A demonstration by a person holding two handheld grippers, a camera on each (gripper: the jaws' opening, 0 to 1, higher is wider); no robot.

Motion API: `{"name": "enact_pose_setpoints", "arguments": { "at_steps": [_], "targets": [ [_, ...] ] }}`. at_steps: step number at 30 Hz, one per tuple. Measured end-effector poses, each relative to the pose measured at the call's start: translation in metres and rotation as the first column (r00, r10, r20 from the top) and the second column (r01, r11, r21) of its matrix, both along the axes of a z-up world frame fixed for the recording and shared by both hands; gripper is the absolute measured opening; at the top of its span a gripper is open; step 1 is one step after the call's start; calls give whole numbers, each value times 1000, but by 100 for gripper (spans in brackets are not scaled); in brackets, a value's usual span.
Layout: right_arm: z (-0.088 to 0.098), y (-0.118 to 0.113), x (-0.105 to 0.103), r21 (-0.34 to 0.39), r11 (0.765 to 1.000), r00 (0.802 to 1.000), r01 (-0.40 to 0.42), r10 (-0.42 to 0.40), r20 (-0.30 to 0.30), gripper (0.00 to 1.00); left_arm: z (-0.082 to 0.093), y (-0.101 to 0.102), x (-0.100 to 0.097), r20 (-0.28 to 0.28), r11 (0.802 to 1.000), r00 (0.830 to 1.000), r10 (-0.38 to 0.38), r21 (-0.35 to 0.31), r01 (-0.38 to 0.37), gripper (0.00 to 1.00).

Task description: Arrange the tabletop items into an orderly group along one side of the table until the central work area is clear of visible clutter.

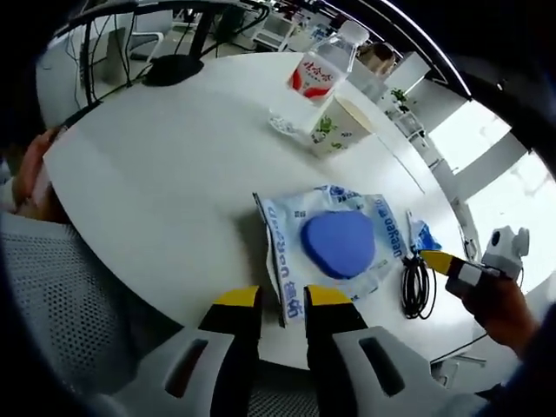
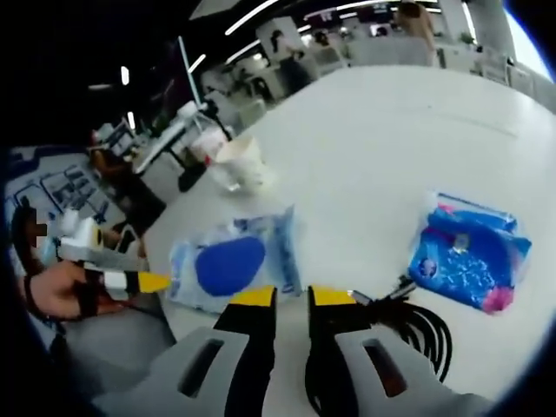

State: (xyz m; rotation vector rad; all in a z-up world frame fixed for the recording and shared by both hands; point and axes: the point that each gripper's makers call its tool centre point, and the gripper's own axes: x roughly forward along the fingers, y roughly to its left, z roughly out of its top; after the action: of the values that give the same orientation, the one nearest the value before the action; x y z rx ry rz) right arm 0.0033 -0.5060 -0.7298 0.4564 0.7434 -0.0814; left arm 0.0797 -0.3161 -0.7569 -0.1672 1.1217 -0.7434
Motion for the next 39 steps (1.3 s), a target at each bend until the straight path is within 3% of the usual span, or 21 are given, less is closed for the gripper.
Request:
{"name": "enact_pose_setpoints", "arguments": {
  "at_steps": [6, 9, 13, 26, 39],
  "targets": [
    [-9, 5, 5, -4, 1000, 999, -29, 28, -23, 13, -1, 0, -3, 16, 999, 999, -29, 22, 29, 17],
    [-12, 2, 9, -8, 1000, 1000, -11, 11, 1, 14, -3, 1, -3, 17, 999, 999, -32, 29, 32, 16],
    [-21, 3, 9, 1, 1000, 1000, -4, 4, -20, 14, -4, 1, -3, 21, 999, 999, -36, 39, 35, 16],
    [-25, 3, 16, 2, 1000, 1000, 1, -1, -26, 15, -8, 1, -5, 32, 997, 998, -50, 55, 48, 9],
    [-27, 14, 5, 5, 1000, 1000, -14, 14, -22, 1, -7, 1, -3, 56, 998, 998, -43, 53, 40, 0]
  ]
}}
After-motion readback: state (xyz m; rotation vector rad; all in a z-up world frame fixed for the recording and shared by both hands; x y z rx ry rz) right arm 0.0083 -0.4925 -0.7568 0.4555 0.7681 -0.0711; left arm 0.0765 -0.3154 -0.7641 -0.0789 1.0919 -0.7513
